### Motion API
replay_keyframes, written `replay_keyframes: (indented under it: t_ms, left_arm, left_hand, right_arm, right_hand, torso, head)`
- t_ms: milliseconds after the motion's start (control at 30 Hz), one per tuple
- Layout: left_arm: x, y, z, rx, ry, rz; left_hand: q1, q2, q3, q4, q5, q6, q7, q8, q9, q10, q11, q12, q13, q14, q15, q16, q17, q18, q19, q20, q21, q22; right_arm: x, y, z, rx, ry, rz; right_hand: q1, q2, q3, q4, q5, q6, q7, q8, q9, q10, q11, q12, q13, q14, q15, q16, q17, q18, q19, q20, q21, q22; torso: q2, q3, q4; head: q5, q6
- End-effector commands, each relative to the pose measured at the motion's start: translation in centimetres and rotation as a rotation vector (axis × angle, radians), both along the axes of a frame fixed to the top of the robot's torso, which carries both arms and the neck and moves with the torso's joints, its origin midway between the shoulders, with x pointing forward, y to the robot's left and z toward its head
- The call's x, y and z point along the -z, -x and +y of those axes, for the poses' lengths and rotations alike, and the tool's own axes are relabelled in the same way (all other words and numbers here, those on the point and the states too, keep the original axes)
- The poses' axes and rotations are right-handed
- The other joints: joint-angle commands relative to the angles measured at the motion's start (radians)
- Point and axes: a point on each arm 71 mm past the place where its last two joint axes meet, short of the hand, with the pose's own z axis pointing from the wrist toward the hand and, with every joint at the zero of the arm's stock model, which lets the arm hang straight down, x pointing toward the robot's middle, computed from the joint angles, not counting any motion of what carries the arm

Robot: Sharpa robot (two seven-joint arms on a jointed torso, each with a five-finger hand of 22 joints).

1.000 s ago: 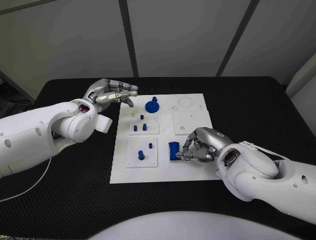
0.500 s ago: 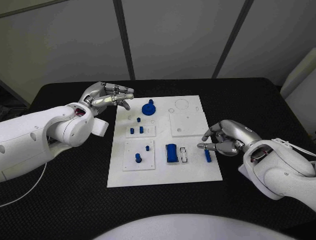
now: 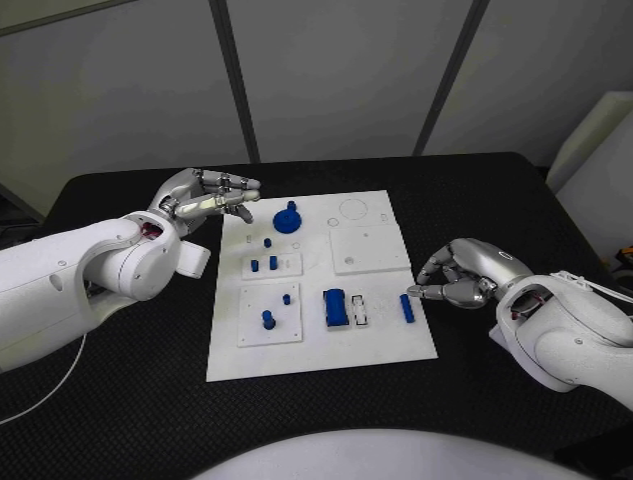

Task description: Assemble the parts on the task board

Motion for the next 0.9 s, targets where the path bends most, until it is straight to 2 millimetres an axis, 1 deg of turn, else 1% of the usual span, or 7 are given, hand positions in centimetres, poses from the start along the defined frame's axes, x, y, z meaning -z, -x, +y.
replay_keyframes:
  t_ms: [33, 167, 333, 400, 633, 900]
  left_arm:
    - [-0.2, 0.0, -0.1, -0.001, 0.015, -0.013]
    - [-0.1, 0.0, -0.1, -0.001, 0.017, -0.011]
    - [-0.1, 0.1, 0.0, -0.001, 0.018, -0.01]
    - [0.0, 0.1, 0.0, -0.001, 0.018, -0.009]
    - [0.0, 0.1, 0.0, 0.0, 0.018, -0.007]
    - [0.1, 0.1, 0.1, -0.001, 0.017, -0.005]
  left_hand:
    - [-0.001, 0.011, 0.002, -0.001, -0.004, 0.001, -0.008, 0.0, -0.001, 0.0, 0.0, 0.003, -0.001, 0.001, -0.003, -0.006, -0.001, 0.005, -0.003, 0.002, -0.007, -0.001]
    - [-0.001, 0.011, 0.002, -0.001, -0.004, 0.001, -0.008, 0.0, -0.001, 0.0, 0.0, 0.003, -0.001, 0.001, -0.003, -0.006, -0.001, 0.005, -0.003, 0.002, -0.007, -0.001]
    - [-0.001, 0.011, 0.002, -0.001, -0.004, 0.001, -0.008, 0.0, -0.001, 0.0, 0.0, 0.004, -0.001, 0.001, -0.003, -0.006, -0.001, 0.005, -0.003, 0.002, -0.007, -0.001]
    - [-0.001, 0.011, 0.002, -0.001, -0.004, 0.001, -0.008, 0.0, -0.001, 0.0, 0.0, 0.004, -0.001, 0.001, -0.003, -0.006, -0.001, 0.005, -0.003, 0.002, -0.007, -0.001]
    - [-0.002, 0.011, 0.002, -0.001, -0.004, 0.001, -0.008, 0.0, -0.001, 0.0, 0.0, 0.004, -0.001, 0.001, -0.003, -0.006, -0.001, 0.005, -0.003, 0.002, -0.007, -0.001]
    - [-0.002, 0.011, 0.002, -0.001, -0.004, 0.001, -0.008, 0.0, -0.001, 0.0, 0.0, 0.004, -0.001, 0.001, -0.003, -0.006, -0.001, 0.005, -0.003, 0.002, -0.007, -0.001]
  right_arm:
    - [0.5, -0.1, 0.2, -0.009, 0.062, 0.034]
    - [0.9, -0.3, 0.5, -0.013, 0.077, 0.055]
    - [1.3, -0.5, 0.9, -0.019, 0.092, 0.074]
    - [1.4, -0.6, 1.1, -0.022, 0.098, 0.081]
    - [1.8, -0.6, 1.5, -0.031, 0.12, 0.098]
    - [2.2, -0.5, 1.7, -0.041, 0.154, 0.117]
  right_hand:
    - [0.0, -0.012, -0.011, -0.001, 0.008, 0.01, -0.001, -0.005, -0.003, 0.025, -0.004, 0.004, 0.114, 0.105, -0.001, 0.004, 0.261, -0.008, 0.007, -0.002, 0.006, 0.001]
    - [-0.004, -0.014, -0.015, 0.001, 0.013, 0.015, -0.002, -0.007, -0.004, 0.025, -0.005, 0.005, 0.115, 0.105, -0.001, 0.004, 0.261, -0.008, 0.008, -0.002, 0.006, 0.003]
    - [-0.005, -0.012, -0.021, 0.0, 0.032, 0.03, -0.006, -0.007, -0.004, 0.025, -0.008, 0.005, 0.116, 0.105, -0.004, 0.004, 0.261, -0.008, 0.008, -0.004, 0.006, 0.003]
    - [-0.006, -0.012, -0.022, 0.0, 0.037, 0.033, -0.007, -0.007, -0.003, 0.025, -0.009, 0.004, 0.116, 0.105, -0.005, 0.004, 0.261, -0.008, 0.008, -0.005, 0.006, 0.003]
    - [-0.006, -0.012, -0.025, 0.0, 0.042, 0.039, -0.009, -0.007, -0.002, 0.025, -0.011, 0.004, 0.116, 0.105, -0.006, 0.004, 0.261, -0.008, 0.008, -0.006, 0.007, 0.004]
    - [-0.007, -0.012, -0.027, 0.0, 0.045, 0.046, -0.011, -0.005, -0.001, 0.025, -0.013, 0.003, 0.115, 0.105, -0.007, 0.004, 0.261, -0.008, 0.009, -0.007, 0.007, 0.005]
  torso:
    - [0.0, -0.0007, 0.0007]
    - [0.0, -0.0006, 0.0013]
    - [0.0, 0.0003, -0.0005]
    - [0.0, -0.0012, 0.0007]
    - [0.0, -0.0009, 0.0025]
    - [0.0, -0.0022, 0.0008]
  head:
    - [-0.002, -0.001]
    - [0.0, 0.001]
    - [-0.001, -0.002]
    - [-0.004, -0.002]
    - [-0.005, -0.006]
    - [-0.004, -0.009]
